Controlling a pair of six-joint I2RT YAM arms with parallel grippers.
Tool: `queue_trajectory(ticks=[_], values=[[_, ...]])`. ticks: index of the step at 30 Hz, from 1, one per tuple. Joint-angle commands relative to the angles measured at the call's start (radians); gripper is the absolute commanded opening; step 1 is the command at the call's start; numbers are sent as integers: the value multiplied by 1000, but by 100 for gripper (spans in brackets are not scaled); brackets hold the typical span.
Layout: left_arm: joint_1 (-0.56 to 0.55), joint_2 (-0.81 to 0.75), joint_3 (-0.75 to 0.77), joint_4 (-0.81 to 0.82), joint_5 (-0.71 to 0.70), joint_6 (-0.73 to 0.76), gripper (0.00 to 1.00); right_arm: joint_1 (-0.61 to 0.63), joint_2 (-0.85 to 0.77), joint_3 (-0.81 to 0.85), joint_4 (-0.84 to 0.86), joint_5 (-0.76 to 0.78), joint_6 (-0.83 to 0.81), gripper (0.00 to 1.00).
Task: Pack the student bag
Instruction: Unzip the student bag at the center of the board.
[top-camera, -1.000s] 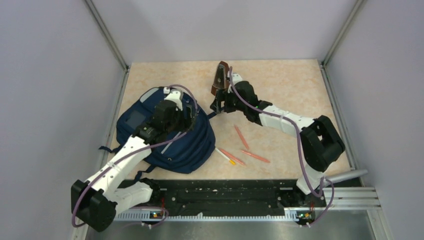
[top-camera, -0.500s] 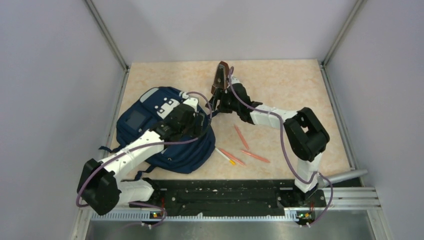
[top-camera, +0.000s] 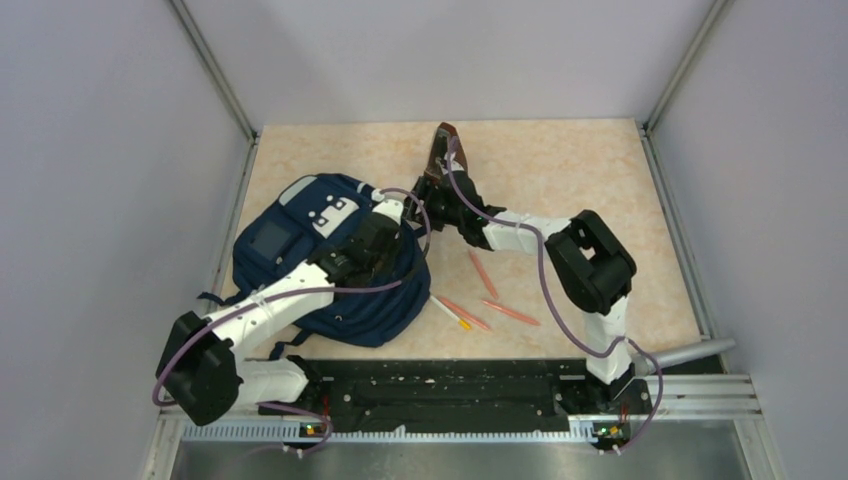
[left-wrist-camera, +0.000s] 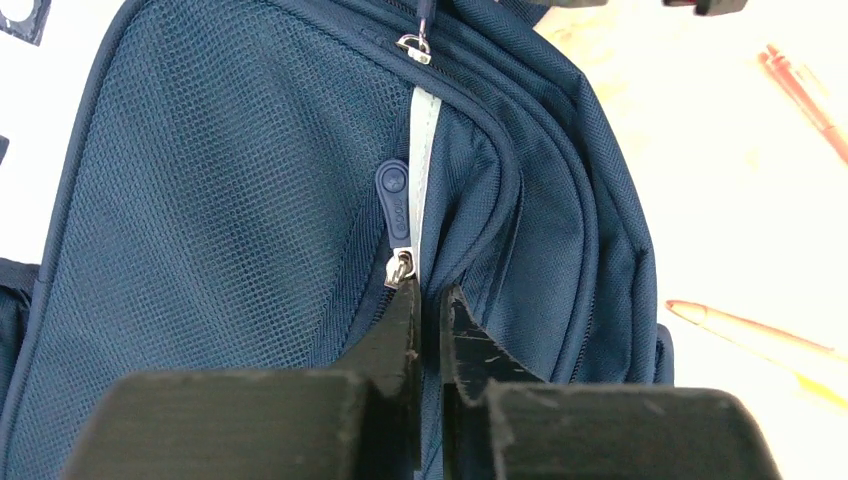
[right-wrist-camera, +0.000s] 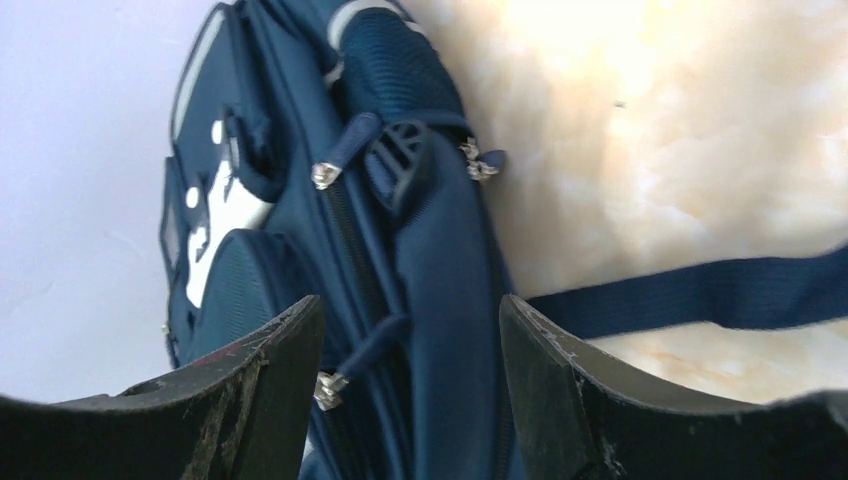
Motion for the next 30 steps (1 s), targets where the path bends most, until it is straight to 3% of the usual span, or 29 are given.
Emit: queue_trajectory(ticks=[1, 8, 16, 25, 30], values=[[10, -66, -36, -20, -104, -25, 0, 30, 33, 86, 59, 13, 13, 63], [10, -138, -67, -10, -99, -41, 0, 33, 80, 135, 60, -34, 23, 62], [10, -136, -58, -47, -124, -89, 0, 37, 4, 57, 149, -63, 8, 56], [10, -284, -55, -83, -65, -113, 0, 7, -114, -72, 229, -211, -311, 73], [12, -343, -23, -184, -75, -144, 0, -81, -180, -184, 368, -399, -357, 75]])
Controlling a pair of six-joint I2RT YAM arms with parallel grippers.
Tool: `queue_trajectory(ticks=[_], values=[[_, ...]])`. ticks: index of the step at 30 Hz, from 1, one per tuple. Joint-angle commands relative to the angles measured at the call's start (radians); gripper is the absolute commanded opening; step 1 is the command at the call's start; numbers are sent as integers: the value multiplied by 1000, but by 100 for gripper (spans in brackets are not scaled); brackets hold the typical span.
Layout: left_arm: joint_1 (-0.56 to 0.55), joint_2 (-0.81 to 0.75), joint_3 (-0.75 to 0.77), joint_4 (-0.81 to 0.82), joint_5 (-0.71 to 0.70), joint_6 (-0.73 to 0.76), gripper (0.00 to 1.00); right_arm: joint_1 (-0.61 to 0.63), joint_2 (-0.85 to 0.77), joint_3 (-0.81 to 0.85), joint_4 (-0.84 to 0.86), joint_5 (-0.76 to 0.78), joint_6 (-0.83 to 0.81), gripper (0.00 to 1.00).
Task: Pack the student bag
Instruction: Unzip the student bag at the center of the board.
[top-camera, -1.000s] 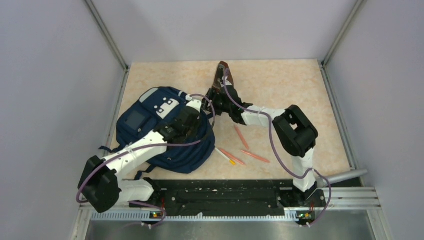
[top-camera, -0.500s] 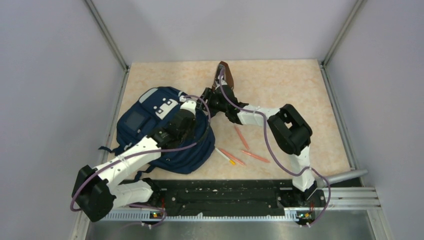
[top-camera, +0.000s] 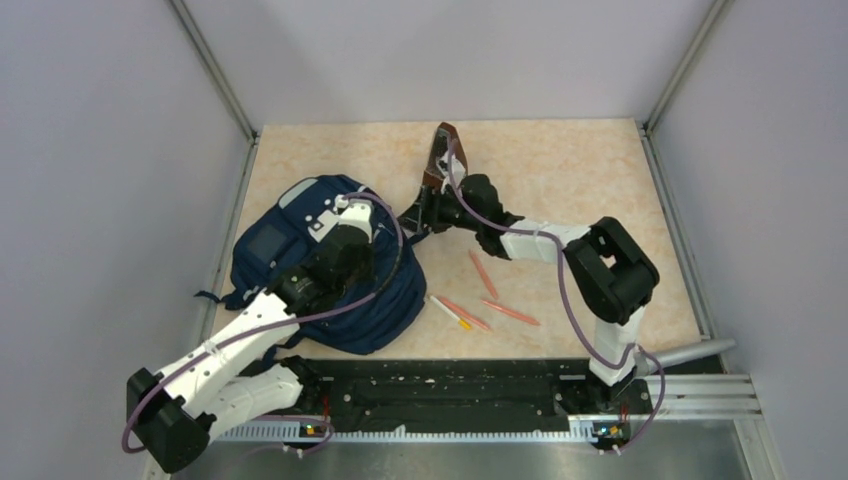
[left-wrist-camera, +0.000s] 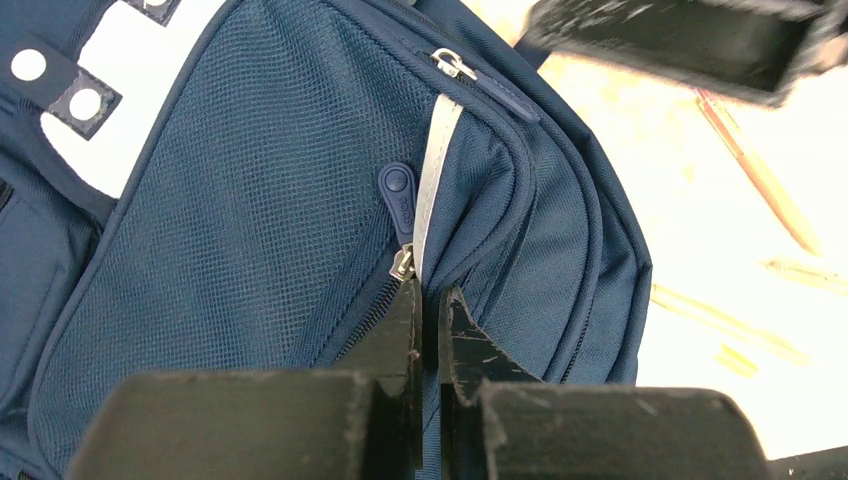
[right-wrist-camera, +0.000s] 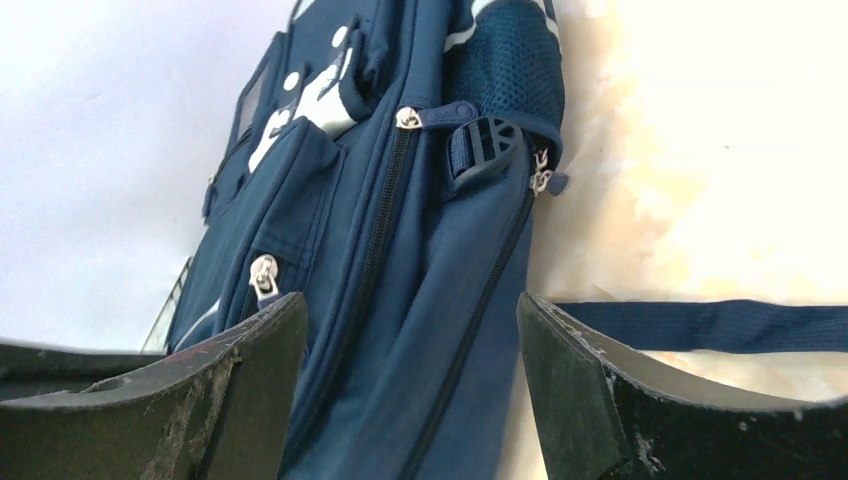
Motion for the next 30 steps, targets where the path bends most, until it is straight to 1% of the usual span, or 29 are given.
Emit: queue_trajectory(ticks=[1, 6, 8, 11, 12, 17, 22, 30], values=[[11, -67, 44, -123, -62, -57, 0, -81, -88, -48, 168, -249, -122, 75], [11, -124, 80, -213, -54, -71, 0, -83, -116, -12, 65, -461, -307, 75], [11, -153, 88, -233, -46, -71, 0, -77, -132, -4, 12, -496, -382, 75], [12, -188, 95, -247, -50, -68, 0, -54, -150, 17, -105, -496, -478, 74], [13, -194, 96, -251, -55, -67, 0, -43, -150, 24, -121, -491, -496, 74], [14, -192, 107, -260, -68, -63, 0, 24, -131, 72, -148, -474, -516, 72], [14, -184, 112, -248, -69, -60, 0, 77, -83, 151, -173, -481, -510, 64], [16, -179, 112, -226, -61, -56, 0, 94, -43, 201, -253, -455, -557, 58]])
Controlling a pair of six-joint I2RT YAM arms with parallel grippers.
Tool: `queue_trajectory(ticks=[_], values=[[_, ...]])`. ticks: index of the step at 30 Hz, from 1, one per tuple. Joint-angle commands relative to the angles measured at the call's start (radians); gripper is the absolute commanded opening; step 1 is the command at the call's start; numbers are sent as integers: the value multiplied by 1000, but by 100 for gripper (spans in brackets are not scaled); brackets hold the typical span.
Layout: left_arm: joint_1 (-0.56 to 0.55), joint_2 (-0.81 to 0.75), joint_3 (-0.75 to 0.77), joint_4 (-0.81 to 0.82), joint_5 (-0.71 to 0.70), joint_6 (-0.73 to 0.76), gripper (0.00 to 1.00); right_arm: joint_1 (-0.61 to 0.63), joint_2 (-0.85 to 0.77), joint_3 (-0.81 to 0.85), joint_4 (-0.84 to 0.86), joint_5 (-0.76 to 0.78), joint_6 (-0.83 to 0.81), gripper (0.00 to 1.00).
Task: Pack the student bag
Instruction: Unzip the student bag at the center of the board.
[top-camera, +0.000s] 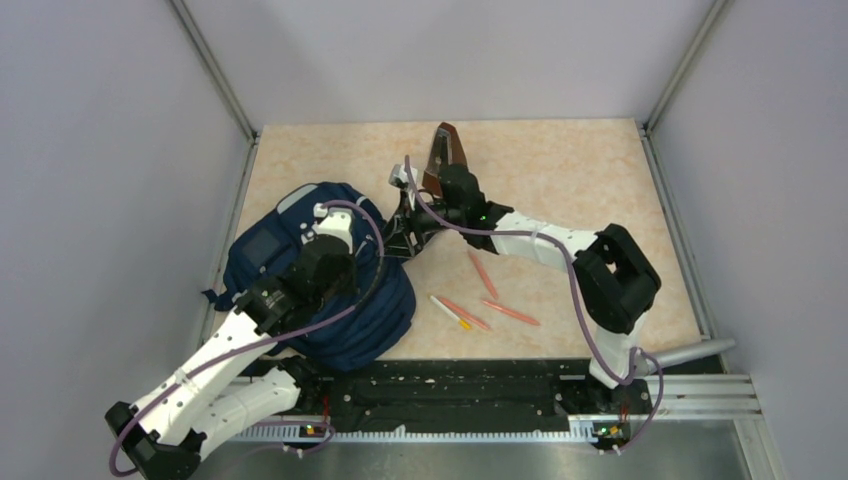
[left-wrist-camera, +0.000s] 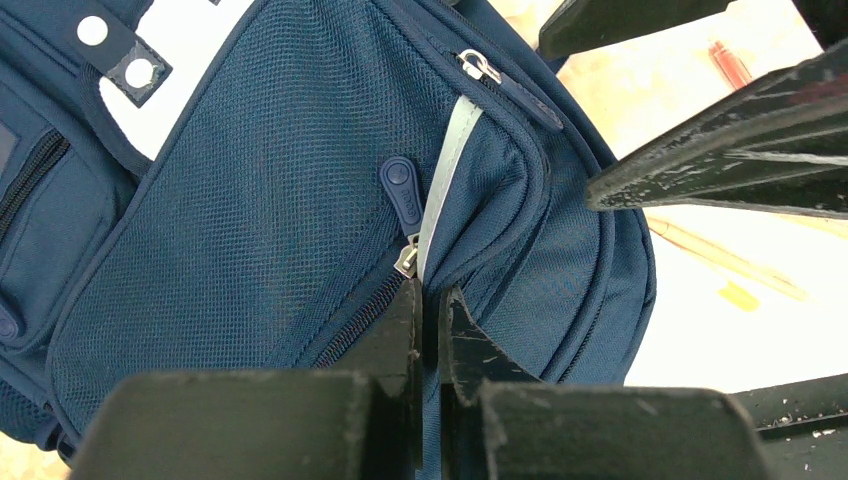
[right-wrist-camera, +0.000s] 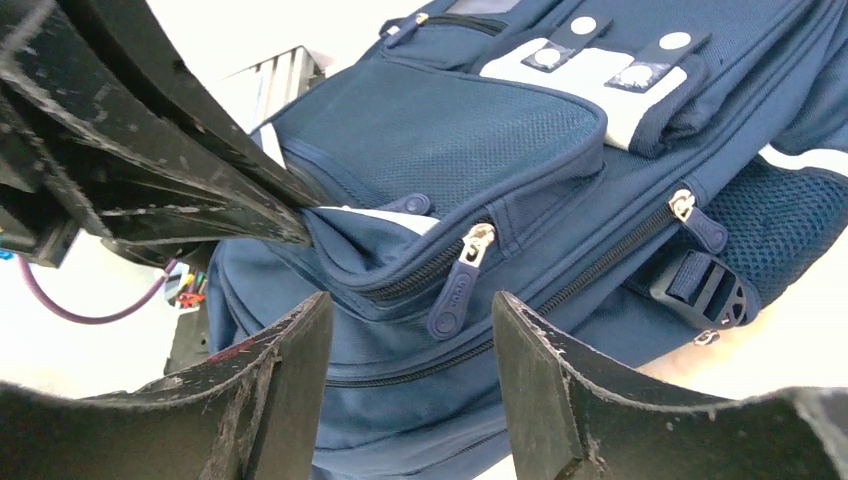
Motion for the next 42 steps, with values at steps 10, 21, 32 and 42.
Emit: queue_trajectory(ticks=[10, 21, 32, 42], values=[[15, -3, 59, 51, -64, -20, 0, 17, 78, 105, -87, 7, -102, 50], [16, 2, 63, 53, -60, -20, 0, 34, 92, 142, -120, 58, -141, 21], [22, 50, 58, 80, -65, -15, 0, 39, 15, 106, -155, 190, -196, 0], [54, 115, 70, 147, -77, -36, 0, 50, -79, 35, -166, 304, -224, 0]])
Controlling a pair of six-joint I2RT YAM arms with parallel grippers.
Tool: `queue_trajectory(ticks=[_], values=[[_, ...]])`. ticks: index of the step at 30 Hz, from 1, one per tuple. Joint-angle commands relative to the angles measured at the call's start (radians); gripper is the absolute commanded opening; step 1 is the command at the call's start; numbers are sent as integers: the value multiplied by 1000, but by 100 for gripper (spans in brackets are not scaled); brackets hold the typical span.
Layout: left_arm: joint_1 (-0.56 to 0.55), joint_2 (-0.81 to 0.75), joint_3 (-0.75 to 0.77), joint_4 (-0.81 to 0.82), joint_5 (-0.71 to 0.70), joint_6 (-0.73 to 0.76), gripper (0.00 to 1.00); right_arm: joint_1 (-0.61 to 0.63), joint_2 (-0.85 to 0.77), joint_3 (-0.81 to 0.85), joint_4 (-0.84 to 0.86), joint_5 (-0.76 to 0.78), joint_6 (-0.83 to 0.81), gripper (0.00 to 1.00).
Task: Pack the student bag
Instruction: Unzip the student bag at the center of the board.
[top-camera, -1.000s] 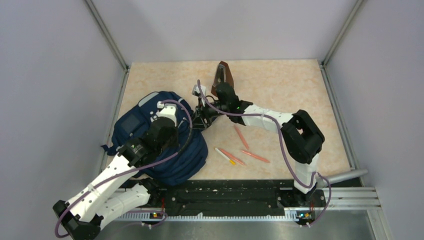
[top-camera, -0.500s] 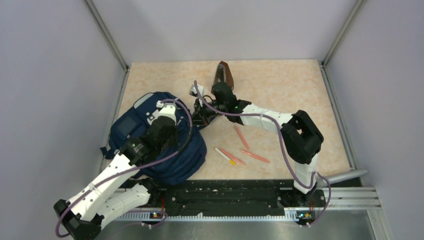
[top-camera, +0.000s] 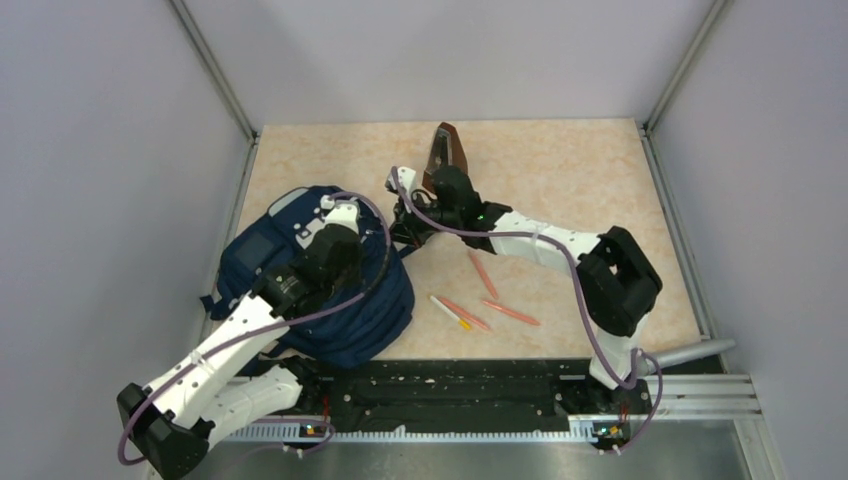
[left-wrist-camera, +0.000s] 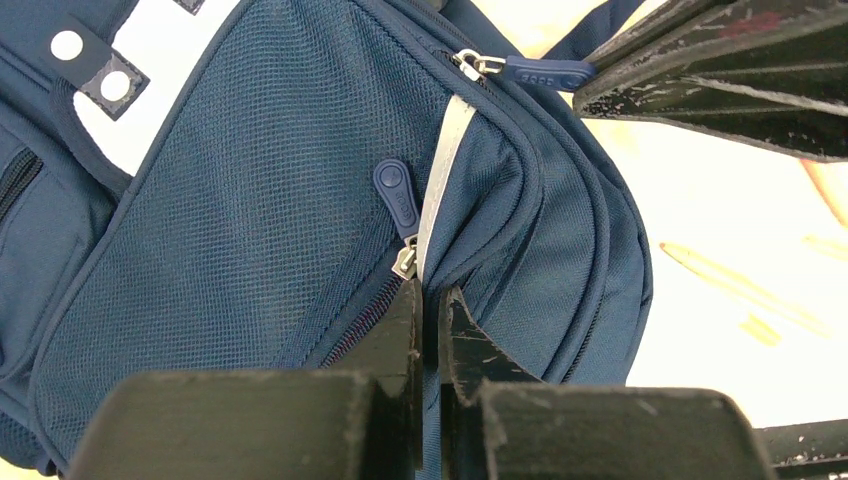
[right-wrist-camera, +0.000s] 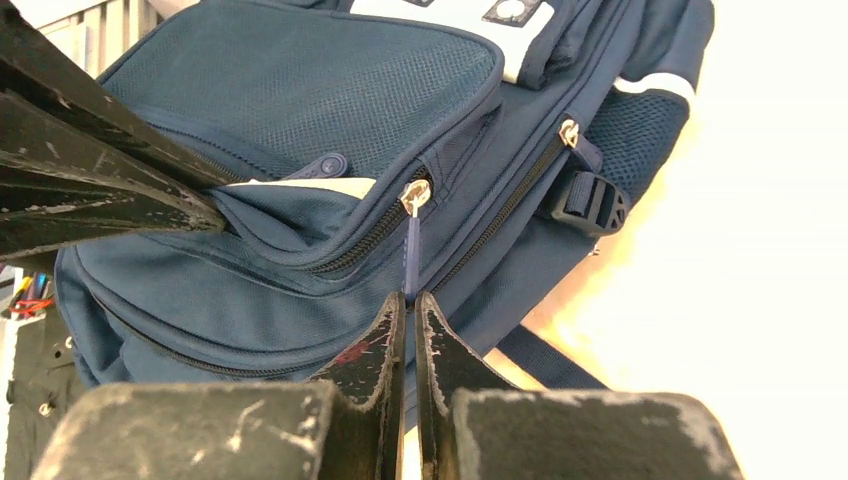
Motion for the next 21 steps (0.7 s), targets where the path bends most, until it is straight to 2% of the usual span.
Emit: queue_trajectory(ticks=[1, 14, 21], values=[[33, 19, 51, 129, -49, -41, 0, 28, -94, -23, 16, 76, -28, 0], [99, 115, 41, 319, -2, -59, 0, 99, -177, -160, 29, 156, 5, 0], [124, 179, 31, 414, 76, -54, 0, 132, -226, -212, 51, 176, 31, 0]])
